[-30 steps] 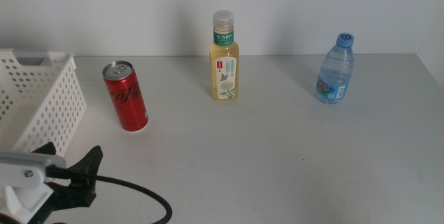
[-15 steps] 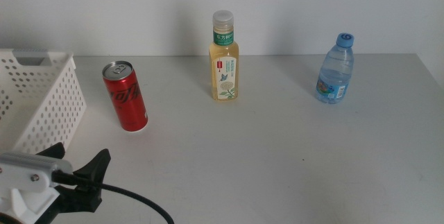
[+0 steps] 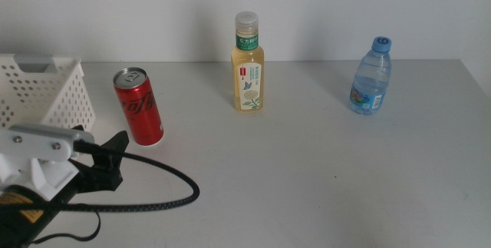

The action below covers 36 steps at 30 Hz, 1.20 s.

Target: Use arms to grab the bottles and put them into the dustbin to the left of the table.

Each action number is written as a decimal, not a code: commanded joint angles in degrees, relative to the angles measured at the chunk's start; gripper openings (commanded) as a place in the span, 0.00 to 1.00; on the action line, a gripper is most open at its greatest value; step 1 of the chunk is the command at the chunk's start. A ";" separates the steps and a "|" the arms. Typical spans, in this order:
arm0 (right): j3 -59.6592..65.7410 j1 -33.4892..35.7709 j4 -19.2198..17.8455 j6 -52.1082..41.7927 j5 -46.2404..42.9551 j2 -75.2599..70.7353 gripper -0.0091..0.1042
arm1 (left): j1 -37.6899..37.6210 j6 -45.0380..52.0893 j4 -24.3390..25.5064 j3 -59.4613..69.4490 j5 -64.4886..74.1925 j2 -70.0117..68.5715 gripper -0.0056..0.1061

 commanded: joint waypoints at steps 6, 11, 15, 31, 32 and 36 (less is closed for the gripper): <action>-0.56 -0.15 -0.54 -0.55 -4.64 -1.22 0.91 | -0.37 -1.42 -1.19 -7.72 -4.10 6.03 0.89; -0.56 -0.15 -0.54 -0.55 -4.64 -1.22 0.91 | -0.37 -3.35 0.83 -11.73 -4.10 11.41 0.89; -0.56 -0.15 -0.54 -0.55 -4.64 -1.22 0.91 | -0.37 -3.35 0.78 -15.34 -4.10 15.57 0.89; -0.56 -0.15 -0.54 -0.55 -4.64 -1.22 0.91 | -0.37 -3.35 0.80 -26.82 -4.25 28.04 0.89; -0.56 -0.15 -0.54 -0.55 -4.64 -1.22 0.91 | -0.37 -3.35 0.75 -27.37 -4.25 28.79 0.89; -0.56 -0.15 -0.54 -0.55 -4.64 -1.22 0.91 | -0.37 -2.86 0.82 -29.41 -5.94 31.35 0.89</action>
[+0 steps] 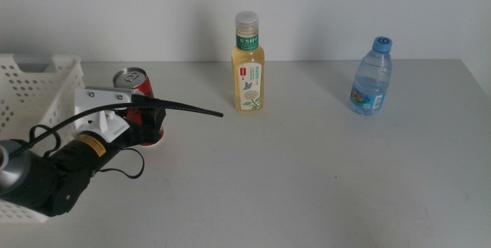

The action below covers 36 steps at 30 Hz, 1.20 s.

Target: Use arms to grab the bottles and put them into the dustbin to the left of the table.

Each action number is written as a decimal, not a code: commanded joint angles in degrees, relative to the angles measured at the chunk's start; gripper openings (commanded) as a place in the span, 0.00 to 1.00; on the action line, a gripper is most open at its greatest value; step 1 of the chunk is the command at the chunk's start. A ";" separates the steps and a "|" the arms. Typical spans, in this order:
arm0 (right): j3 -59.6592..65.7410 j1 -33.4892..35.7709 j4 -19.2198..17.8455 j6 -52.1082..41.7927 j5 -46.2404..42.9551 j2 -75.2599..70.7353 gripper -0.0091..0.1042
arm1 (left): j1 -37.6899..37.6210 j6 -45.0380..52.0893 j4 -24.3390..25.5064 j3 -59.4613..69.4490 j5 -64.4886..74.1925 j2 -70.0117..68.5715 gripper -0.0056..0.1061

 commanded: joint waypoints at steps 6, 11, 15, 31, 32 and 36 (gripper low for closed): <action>-0.56 -0.15 -0.54 -0.55 -4.64 -1.22 0.91 | -0.37 -0.11 -0.47 -4.11 -10.25 2.39 0.89; -0.56 -0.15 -0.54 -0.55 -4.64 -1.22 0.91 | -0.37 -0.11 -0.47 -5.27 -13.43 5.41 0.89; -0.56 -0.15 -0.54 -0.55 -4.64 -1.22 0.91 | -0.37 -0.11 -0.68 -5.34 -16.56 6.92 0.89; -0.56 -0.15 -0.54 -0.55 -4.64 -1.22 0.91 | -0.37 -1.03 -0.35 -4.74 -18.40 6.94 0.27; -0.56 -0.15 -0.54 -0.55 -4.64 -1.22 0.91 | -0.37 -1.30 -0.35 -4.46 -18.40 6.54 0.22; -0.56 -0.15 -0.54 -0.55 -4.64 -1.22 0.91 | -0.37 -1.76 0.46 -2.57 -17.08 3.40 0.18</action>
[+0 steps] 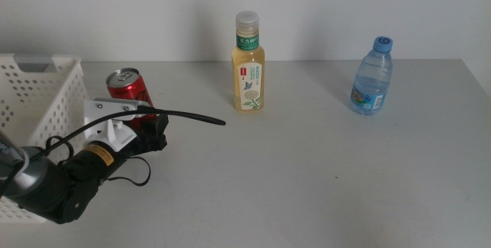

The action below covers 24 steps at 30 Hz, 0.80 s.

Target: Use arms to grab the bottles and put them into the dustbin to the left of the table.

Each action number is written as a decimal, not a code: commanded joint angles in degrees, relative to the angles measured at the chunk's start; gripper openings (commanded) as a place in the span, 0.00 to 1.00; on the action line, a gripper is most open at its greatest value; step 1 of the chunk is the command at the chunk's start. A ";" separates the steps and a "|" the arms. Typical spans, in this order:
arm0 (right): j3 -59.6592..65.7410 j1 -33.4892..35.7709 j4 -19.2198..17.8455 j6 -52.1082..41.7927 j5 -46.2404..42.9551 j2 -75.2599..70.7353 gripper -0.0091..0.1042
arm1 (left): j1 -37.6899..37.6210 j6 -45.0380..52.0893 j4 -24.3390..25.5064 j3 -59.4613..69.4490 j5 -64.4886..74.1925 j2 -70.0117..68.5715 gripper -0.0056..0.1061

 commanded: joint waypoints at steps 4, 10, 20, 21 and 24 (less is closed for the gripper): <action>-0.56 -0.15 -0.54 -0.55 -4.64 -1.22 0.91 | -0.25 -0.91 2.40 0.47 -1.10 -11.98 0.18; -0.56 -0.15 -0.54 -0.55 -4.64 -1.22 0.91 | -0.25 -6.89 6.74 0.38 19.04 -26.19 0.18; -0.56 -0.15 -0.54 -0.55 -4.64 -1.22 0.91 | -0.25 -29.28 24.07 -7.31 55.28 -48.32 0.18; -0.56 -0.15 -0.54 -0.55 -4.64 -1.22 0.91 | -0.25 -31.57 27.10 -8.37 57.54 -49.45 0.18; -0.56 -0.15 -0.54 -0.55 -4.64 -1.22 0.91 | -0.25 -40.34 36.66 -11.71 61.38 -52.67 0.18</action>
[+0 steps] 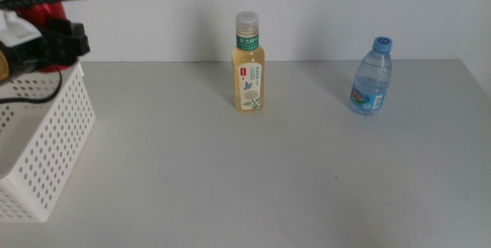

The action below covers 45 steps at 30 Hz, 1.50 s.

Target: Use arms to grab the bottles and put them into the dustbin to the left of the table.

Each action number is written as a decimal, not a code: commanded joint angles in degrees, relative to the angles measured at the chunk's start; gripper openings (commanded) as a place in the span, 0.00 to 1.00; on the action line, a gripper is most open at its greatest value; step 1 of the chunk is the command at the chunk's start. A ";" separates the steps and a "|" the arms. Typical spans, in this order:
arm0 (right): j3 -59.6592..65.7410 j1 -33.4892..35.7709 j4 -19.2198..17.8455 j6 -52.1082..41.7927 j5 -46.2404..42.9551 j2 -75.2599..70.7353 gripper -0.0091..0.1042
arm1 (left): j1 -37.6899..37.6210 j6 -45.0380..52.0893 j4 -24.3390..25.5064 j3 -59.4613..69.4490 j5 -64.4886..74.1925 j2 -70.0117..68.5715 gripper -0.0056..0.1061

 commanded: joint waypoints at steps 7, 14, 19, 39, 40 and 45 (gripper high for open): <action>-0.56 -0.15 -0.54 -0.55 -4.64 -1.22 0.91 | -0.25 -13.83 16.30 -6.52 4.56 -4.62 0.15; -0.56 -0.15 -0.54 -0.55 -4.64 -1.22 0.91 | -0.25 -12.97 16.96 -8.10 3.69 -3.98 0.10; -0.56 -0.15 -0.54 -0.55 -4.64 -1.22 0.91 | -0.25 -12.97 18.18 -8.10 3.56 -3.98 0.09; -0.56 -0.15 -0.54 -0.55 -4.64 -1.22 0.91 | -0.25 40.41 -34.24 -8.94 16.68 -2.65 0.09; -0.56 -0.15 -0.54 -0.55 -4.64 -1.22 0.91 | -0.25 45.39 -39.29 -10.32 19.91 -2.65 0.09; -0.56 -0.21 -0.54 -0.55 -4.64 -1.22 0.91 | 3.49 61.54 -56.64 -19.46 38.63 -1.92 0.09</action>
